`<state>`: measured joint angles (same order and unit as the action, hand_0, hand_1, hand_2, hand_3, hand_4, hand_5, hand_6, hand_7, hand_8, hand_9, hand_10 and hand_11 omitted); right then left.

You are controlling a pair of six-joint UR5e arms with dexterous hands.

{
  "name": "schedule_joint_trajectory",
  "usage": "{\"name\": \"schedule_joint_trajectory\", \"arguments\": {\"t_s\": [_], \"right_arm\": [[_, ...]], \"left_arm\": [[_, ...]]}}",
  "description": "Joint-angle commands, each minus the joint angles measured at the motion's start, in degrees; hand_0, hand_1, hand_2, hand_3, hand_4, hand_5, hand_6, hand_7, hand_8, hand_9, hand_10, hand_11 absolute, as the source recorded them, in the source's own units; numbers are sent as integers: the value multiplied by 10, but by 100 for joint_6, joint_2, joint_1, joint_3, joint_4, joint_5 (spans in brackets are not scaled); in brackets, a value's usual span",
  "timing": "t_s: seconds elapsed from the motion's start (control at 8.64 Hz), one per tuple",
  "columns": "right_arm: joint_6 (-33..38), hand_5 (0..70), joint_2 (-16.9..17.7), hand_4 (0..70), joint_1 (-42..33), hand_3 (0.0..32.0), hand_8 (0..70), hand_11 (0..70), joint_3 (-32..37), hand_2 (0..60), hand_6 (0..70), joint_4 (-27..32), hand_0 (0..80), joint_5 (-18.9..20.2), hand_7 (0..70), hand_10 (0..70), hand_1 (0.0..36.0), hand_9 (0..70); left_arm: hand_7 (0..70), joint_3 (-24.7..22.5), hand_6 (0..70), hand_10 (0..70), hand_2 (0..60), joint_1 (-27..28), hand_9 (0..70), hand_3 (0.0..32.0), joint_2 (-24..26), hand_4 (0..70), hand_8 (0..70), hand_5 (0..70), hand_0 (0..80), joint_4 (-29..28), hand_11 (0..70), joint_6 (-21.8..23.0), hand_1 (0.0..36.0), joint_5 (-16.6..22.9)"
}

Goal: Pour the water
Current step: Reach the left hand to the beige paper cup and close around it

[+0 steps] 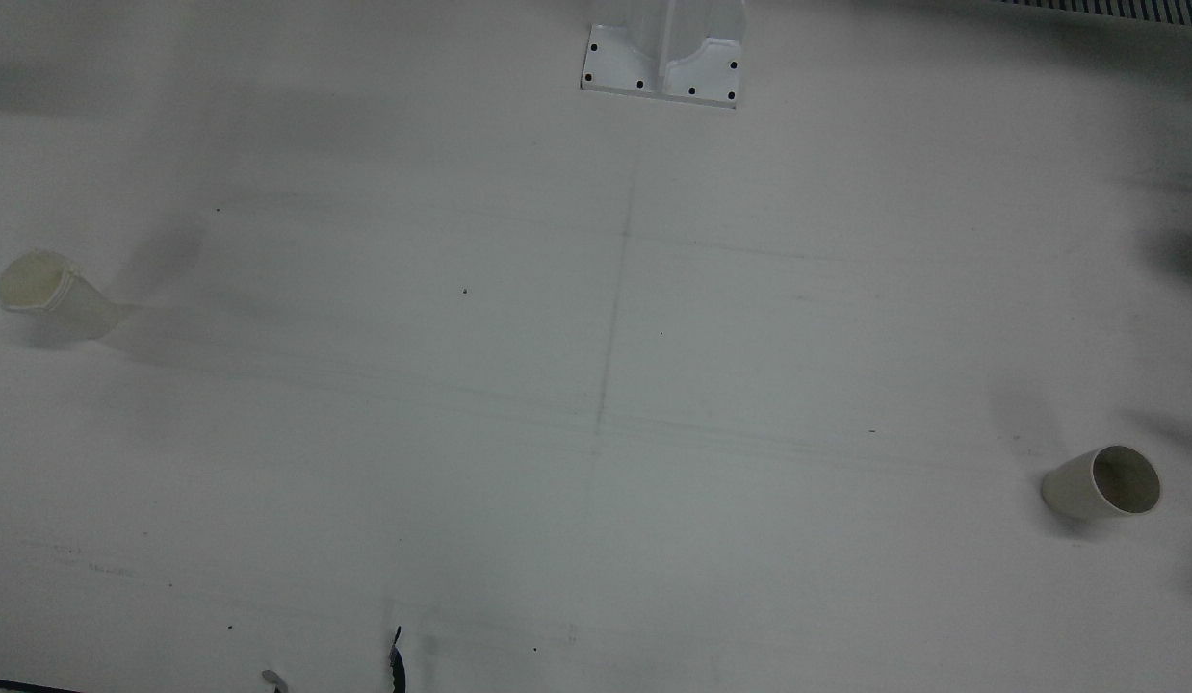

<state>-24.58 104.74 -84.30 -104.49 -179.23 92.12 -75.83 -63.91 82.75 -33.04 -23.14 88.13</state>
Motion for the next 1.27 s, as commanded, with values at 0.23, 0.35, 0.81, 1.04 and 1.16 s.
{"name": "schedule_joint_trajectory", "arguments": {"t_s": [0.23, 0.35, 0.81, 1.04, 1.16], "right_arm": [[-3, 47, -15, 0, 19, 0, 0, 0, -1, 126, 43, 2, 493, 8, 0, 0, 202, 0], [6, 47, -15, 0, 19, 0, 0, 0, -1, 126, 43, 2, 495, 8, 0, 0, 203, 0], [24, 45, -15, 0, 19, 0, 0, 0, -1, 121, 36, 2, 492, 8, 0, 0, 202, 0], [24, 44, -15, 0, 10, 0, 0, 0, 8, 121, 32, 2, 492, 8, 0, 0, 202, 0], [24, 43, -15, 0, 10, 0, 0, 0, 8, 119, 25, 2, 492, 8, 0, 0, 201, 0]], "left_arm": [[35, 227, 78, 1, 0, 940, 0, 0, 584, 195, 5, 0, 580, 262, 24, -15, 164, -830], [31, 218, 75, 3, 0, 1116, 0, 0, 610, 186, 5, 0, 593, 280, 27, -15, 176, -955], [36, 201, 78, 3, 0, 1197, 0, 0, 804, 186, 5, 0, 686, 473, 32, -15, 223, -956], [41, 183, 82, 4, 0, 1197, 0, 0, 892, 192, 6, 0, 714, 552, 35, -15, 230, -956], [43, 166, 82, 5, 0, 1188, 0, 0, 892, 203, 6, 0, 694, 553, 36, -15, 224, -956]]}}
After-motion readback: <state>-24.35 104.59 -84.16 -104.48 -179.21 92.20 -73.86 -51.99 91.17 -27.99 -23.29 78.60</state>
